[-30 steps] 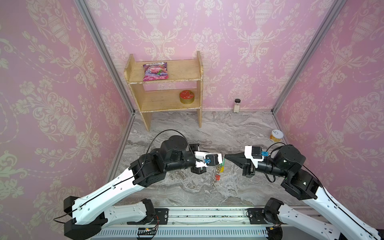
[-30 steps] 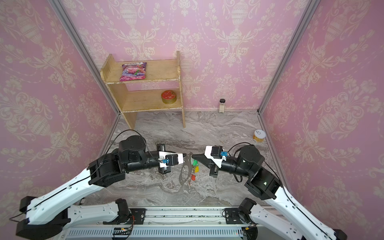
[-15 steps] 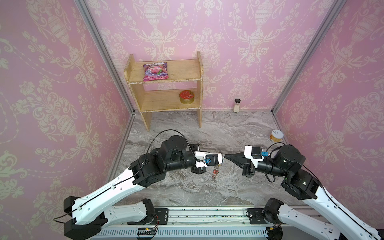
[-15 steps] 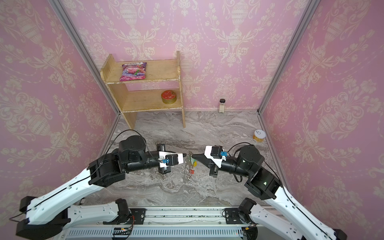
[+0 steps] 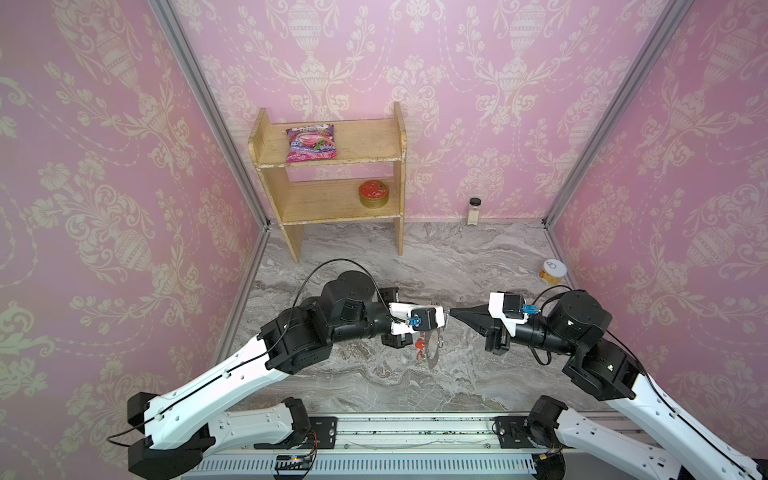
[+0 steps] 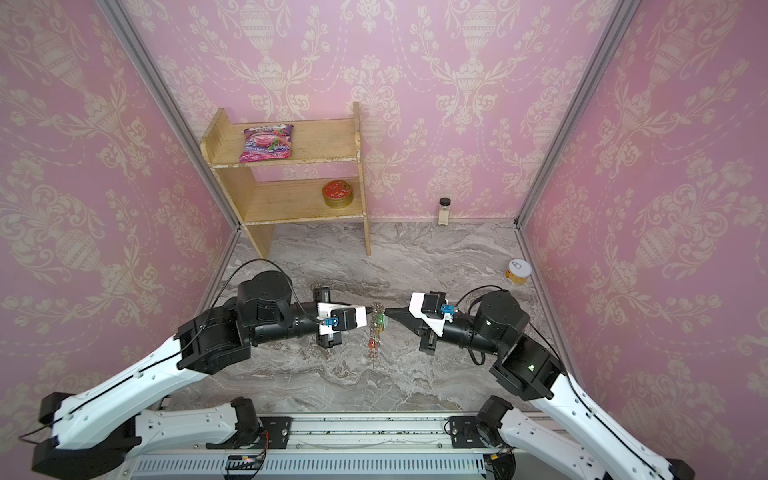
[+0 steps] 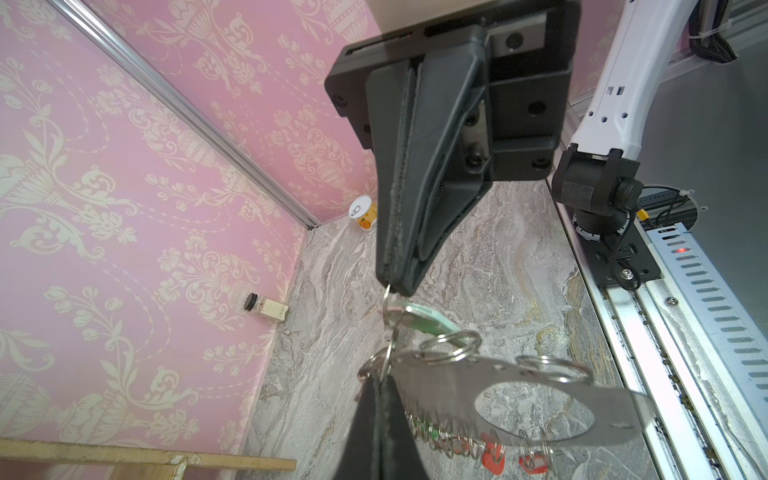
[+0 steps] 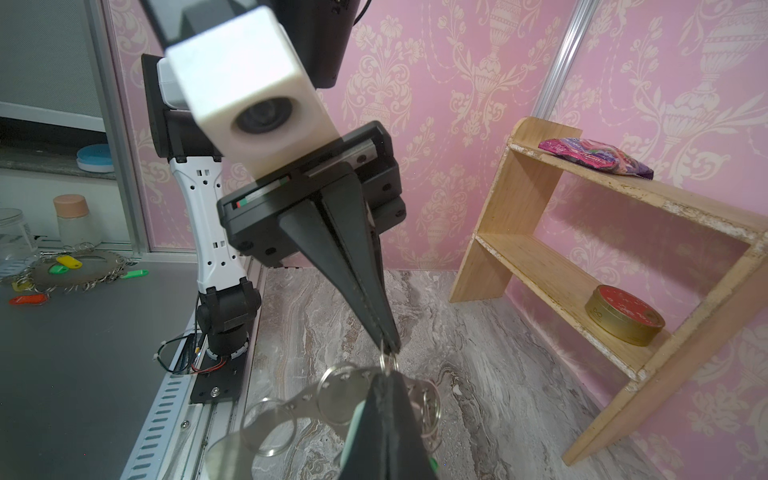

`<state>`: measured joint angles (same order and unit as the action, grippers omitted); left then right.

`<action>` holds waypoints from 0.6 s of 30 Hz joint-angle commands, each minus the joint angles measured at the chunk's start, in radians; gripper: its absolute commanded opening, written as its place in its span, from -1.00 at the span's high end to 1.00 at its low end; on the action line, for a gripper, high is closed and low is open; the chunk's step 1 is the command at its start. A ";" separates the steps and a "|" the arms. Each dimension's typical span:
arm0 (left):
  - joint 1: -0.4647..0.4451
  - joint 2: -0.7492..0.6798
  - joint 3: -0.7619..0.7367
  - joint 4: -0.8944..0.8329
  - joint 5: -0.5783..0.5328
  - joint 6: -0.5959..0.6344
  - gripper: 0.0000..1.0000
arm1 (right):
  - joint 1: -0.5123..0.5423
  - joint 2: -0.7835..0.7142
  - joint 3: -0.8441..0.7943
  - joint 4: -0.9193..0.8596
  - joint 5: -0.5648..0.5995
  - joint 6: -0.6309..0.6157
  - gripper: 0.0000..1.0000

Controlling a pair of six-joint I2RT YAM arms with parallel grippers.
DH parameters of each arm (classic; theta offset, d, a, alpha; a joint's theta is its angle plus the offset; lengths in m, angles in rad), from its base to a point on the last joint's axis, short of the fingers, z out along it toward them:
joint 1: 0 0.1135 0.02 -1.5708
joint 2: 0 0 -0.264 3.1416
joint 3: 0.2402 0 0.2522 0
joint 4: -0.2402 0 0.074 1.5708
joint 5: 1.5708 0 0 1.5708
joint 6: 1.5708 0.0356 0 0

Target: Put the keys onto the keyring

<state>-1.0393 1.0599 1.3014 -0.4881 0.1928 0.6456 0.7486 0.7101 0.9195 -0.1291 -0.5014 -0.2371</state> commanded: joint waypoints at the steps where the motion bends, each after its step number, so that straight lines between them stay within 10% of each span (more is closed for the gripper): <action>1: -0.012 -0.022 0.035 0.039 -0.001 -0.023 1.00 | 0.010 0.005 0.004 -0.017 0.007 -0.015 1.00; 18: -0.013 -0.023 0.031 0.034 -0.017 -0.021 1.00 | 0.022 -0.034 0.002 -0.017 0.033 -0.027 1.00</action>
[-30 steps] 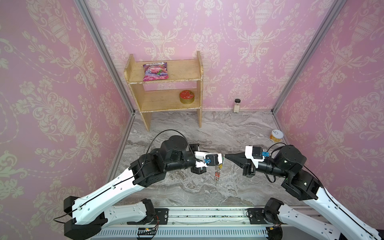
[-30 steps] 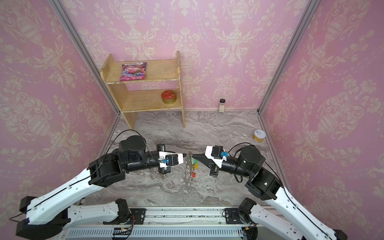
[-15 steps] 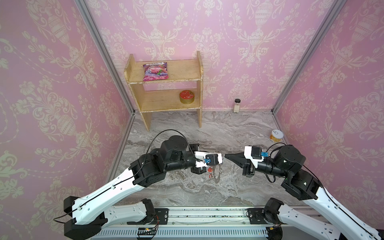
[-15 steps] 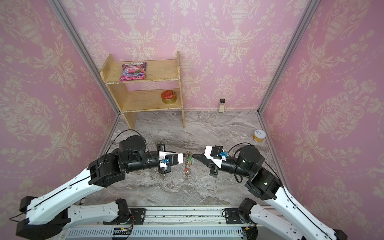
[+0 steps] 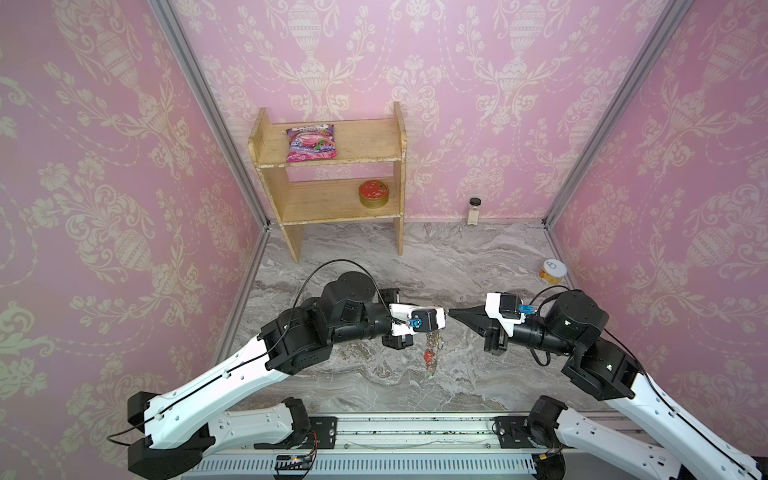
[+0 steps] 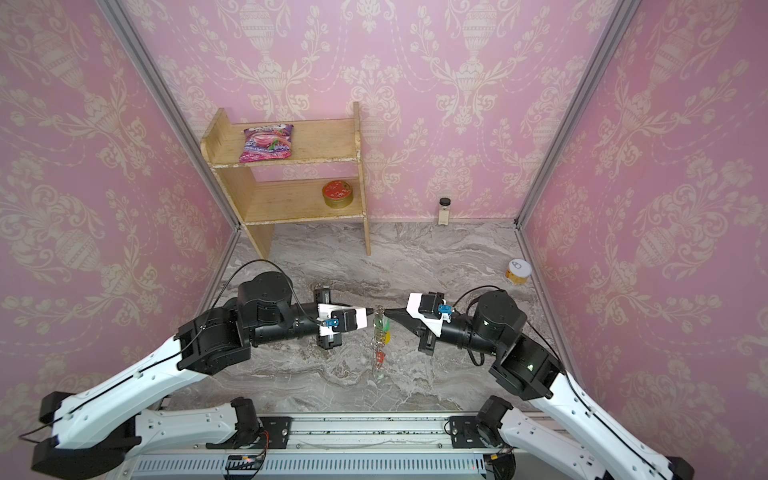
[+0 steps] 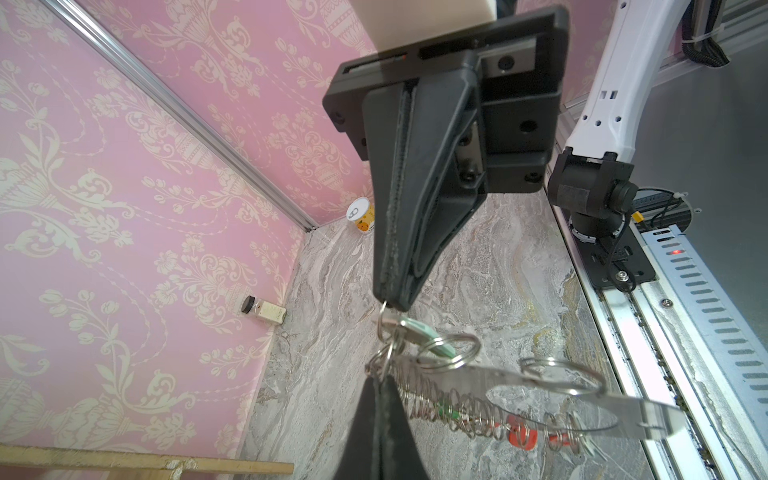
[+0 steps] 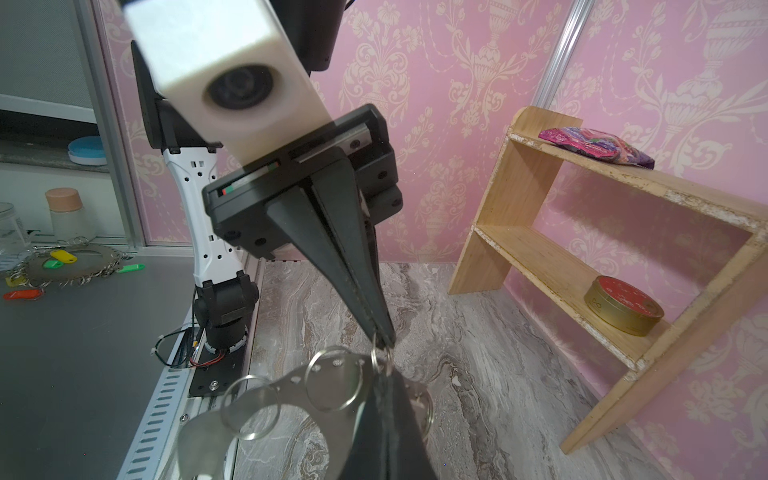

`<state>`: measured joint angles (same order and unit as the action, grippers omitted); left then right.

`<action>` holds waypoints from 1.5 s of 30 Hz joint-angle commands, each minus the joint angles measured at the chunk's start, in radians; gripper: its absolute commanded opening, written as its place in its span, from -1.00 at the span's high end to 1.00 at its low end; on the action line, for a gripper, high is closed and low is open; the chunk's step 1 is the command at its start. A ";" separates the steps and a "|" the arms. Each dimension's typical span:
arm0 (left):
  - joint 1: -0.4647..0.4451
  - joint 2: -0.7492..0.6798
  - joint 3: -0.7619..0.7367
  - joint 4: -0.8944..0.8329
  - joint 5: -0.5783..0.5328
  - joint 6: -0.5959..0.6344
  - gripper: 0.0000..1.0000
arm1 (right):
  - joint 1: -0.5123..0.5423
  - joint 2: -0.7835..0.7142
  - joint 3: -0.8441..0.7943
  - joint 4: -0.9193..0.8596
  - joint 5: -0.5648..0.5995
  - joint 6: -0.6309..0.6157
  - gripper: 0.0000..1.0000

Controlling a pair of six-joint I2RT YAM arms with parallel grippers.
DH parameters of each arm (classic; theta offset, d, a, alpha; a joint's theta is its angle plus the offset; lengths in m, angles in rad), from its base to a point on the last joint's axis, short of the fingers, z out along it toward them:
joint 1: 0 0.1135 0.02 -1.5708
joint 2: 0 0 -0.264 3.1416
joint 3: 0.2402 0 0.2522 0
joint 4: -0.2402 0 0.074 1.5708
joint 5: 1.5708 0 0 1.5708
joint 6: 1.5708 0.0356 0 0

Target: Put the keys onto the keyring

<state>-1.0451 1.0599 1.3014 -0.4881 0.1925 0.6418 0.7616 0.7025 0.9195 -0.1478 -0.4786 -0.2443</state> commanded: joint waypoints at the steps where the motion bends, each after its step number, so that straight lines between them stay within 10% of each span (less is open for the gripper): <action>1: -0.006 -0.023 0.032 0.034 -0.016 -0.018 1.00 | 0.010 -0.029 0.001 -0.001 0.009 -0.022 1.00; 45: -0.007 -0.024 0.040 0.025 -0.003 -0.025 1.00 | 0.040 -0.020 0.005 -0.012 0.052 -0.078 1.00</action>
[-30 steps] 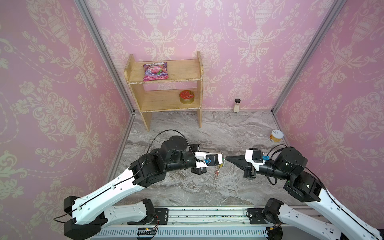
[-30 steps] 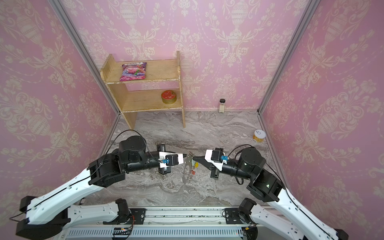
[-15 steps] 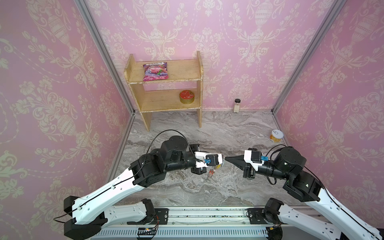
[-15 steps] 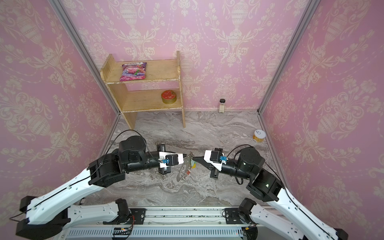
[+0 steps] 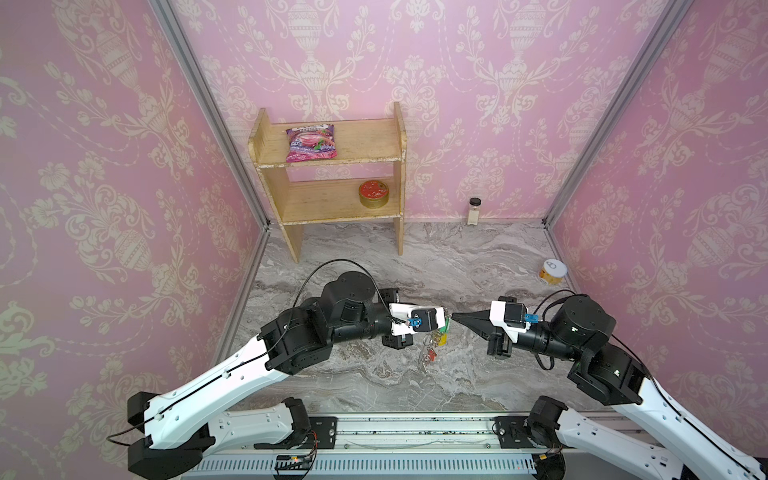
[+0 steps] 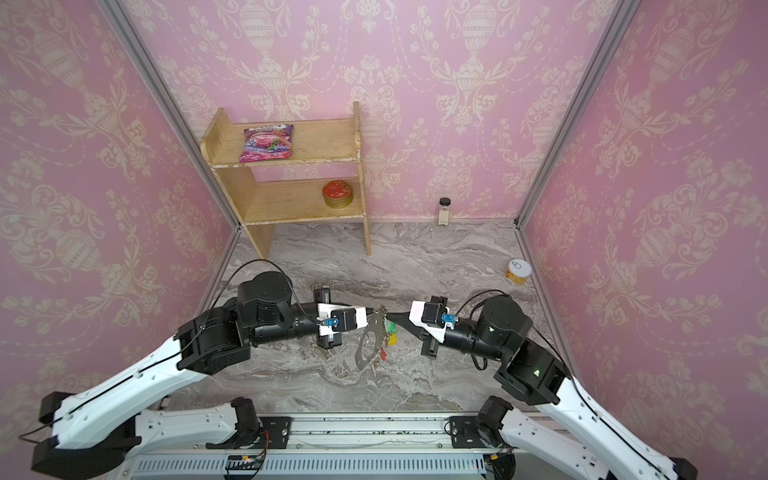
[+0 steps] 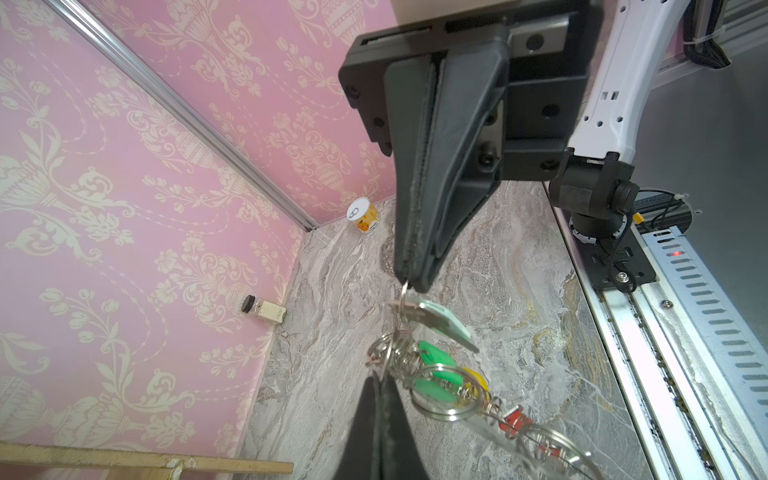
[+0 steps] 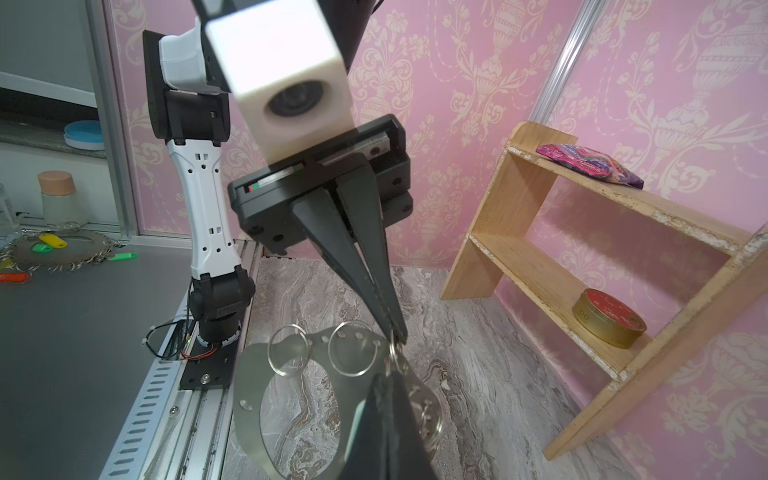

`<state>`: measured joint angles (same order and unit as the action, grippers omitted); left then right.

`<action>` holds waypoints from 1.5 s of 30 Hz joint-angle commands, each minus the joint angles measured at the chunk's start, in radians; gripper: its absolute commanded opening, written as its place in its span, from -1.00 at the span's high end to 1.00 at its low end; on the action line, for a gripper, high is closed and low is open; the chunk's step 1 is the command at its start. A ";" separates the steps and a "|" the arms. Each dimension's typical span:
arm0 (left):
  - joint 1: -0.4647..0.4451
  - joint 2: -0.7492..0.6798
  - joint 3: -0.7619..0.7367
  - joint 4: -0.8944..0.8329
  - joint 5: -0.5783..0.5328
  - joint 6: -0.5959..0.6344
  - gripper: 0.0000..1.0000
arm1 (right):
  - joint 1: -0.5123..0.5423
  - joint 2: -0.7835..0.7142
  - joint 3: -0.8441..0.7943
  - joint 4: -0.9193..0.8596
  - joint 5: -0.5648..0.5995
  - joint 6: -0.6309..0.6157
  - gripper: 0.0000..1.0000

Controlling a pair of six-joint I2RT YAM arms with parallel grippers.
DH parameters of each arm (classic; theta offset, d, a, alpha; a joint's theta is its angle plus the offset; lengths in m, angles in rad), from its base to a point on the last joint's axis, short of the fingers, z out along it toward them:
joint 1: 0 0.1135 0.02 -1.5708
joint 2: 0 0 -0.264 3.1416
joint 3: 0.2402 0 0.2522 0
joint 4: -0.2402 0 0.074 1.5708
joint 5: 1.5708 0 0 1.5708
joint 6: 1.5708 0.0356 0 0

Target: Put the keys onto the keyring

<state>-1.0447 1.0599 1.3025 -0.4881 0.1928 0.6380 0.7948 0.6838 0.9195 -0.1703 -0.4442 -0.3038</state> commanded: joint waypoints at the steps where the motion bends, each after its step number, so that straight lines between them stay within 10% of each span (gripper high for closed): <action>1: -0.007 -0.024 0.039 0.024 -0.003 -0.021 1.00 | 0.006 0.000 0.006 0.008 0.019 -0.018 1.00; 45: -0.008 -0.028 0.047 0.006 0.013 -0.029 1.00 | 0.012 0.021 0.013 0.024 0.027 -0.032 1.00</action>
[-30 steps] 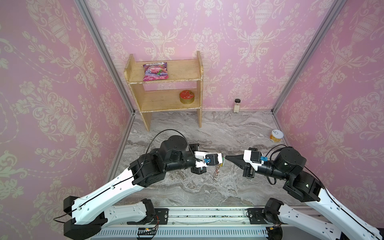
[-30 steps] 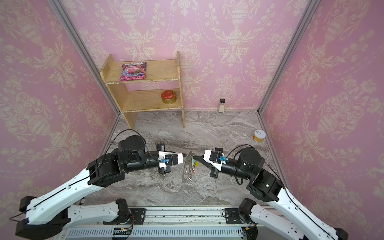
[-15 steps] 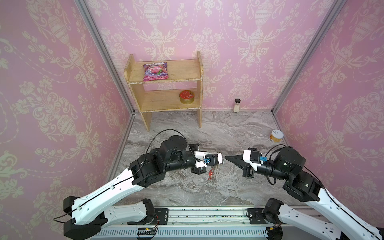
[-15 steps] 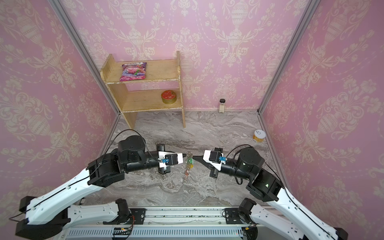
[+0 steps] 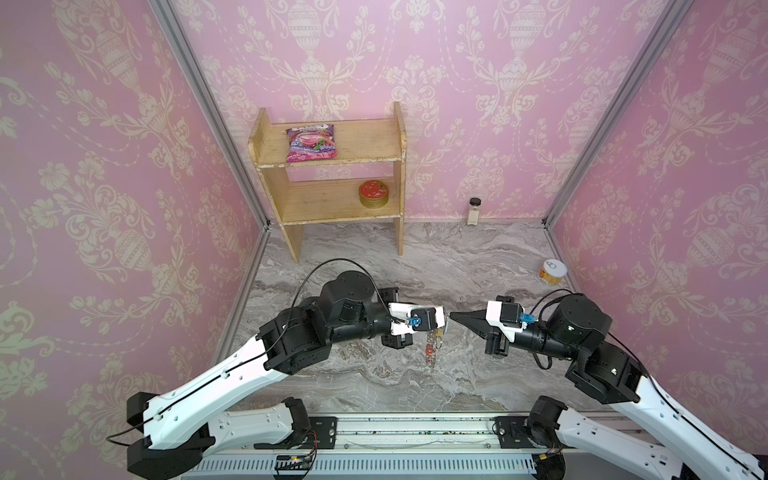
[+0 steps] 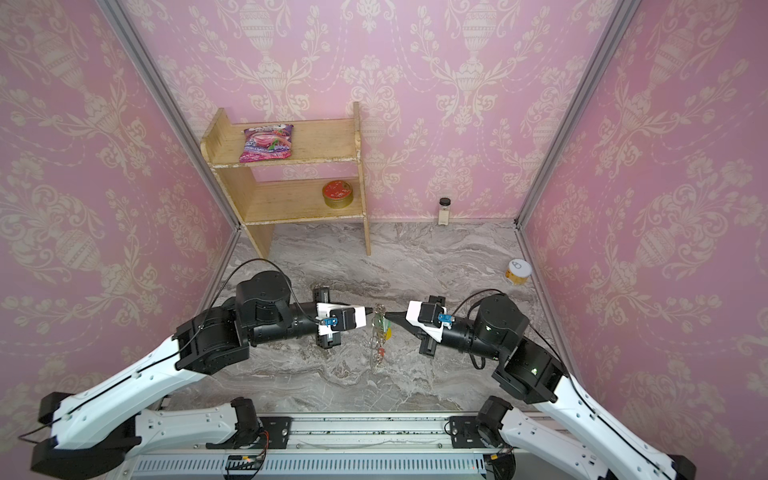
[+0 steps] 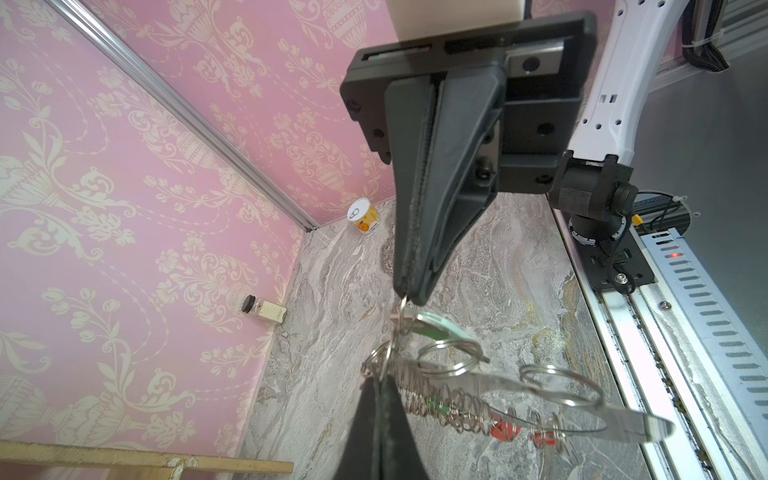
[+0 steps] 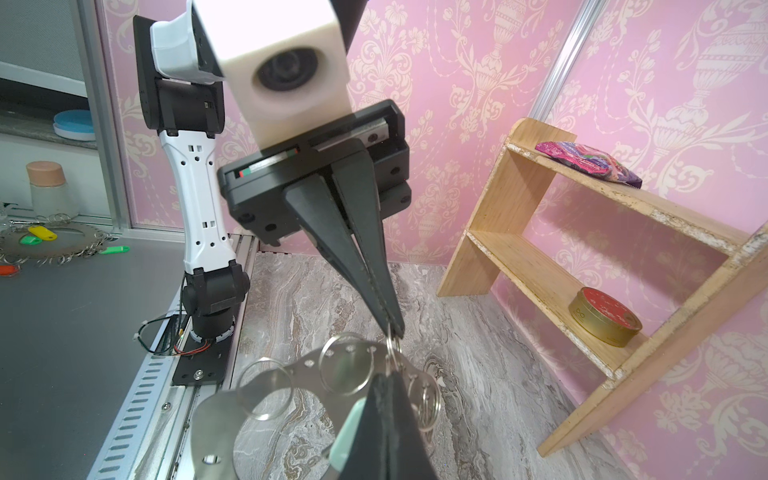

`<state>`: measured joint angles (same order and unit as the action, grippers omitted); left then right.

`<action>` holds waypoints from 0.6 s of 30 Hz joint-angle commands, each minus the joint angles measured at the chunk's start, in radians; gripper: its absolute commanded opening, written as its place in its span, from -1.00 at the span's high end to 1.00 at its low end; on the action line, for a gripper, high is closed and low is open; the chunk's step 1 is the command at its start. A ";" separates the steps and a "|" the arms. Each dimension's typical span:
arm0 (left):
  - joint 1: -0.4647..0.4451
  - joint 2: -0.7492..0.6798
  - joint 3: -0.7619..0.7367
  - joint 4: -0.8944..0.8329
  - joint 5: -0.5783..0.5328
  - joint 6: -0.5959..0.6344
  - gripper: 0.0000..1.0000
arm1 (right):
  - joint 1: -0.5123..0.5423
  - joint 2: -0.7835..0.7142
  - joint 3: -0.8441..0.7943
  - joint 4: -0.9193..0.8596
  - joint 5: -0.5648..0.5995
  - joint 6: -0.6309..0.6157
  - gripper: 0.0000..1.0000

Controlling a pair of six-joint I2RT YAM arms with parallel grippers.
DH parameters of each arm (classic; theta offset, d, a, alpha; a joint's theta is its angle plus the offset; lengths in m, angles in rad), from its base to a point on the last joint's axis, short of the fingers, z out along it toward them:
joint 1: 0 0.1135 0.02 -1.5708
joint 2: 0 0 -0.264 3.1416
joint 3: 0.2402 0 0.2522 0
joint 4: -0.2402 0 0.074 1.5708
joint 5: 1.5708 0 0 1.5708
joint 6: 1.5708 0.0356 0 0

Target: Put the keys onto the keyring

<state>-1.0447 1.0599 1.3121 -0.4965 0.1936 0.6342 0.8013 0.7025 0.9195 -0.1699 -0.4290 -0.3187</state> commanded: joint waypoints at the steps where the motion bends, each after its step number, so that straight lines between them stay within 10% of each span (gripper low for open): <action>1: -0.008 -0.028 0.038 0.013 0.012 -0.025 1.00 | 0.005 0.000 0.012 0.027 0.015 -0.017 1.00; 18: -0.009 -0.028 0.041 0.010 0.005 -0.024 1.00 | 0.008 -0.017 0.017 0.030 0.012 -0.018 1.00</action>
<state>-1.0451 1.0599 1.3121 -0.4995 0.1936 0.6342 0.8013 0.6876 0.9195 -0.1688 -0.4290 -0.3191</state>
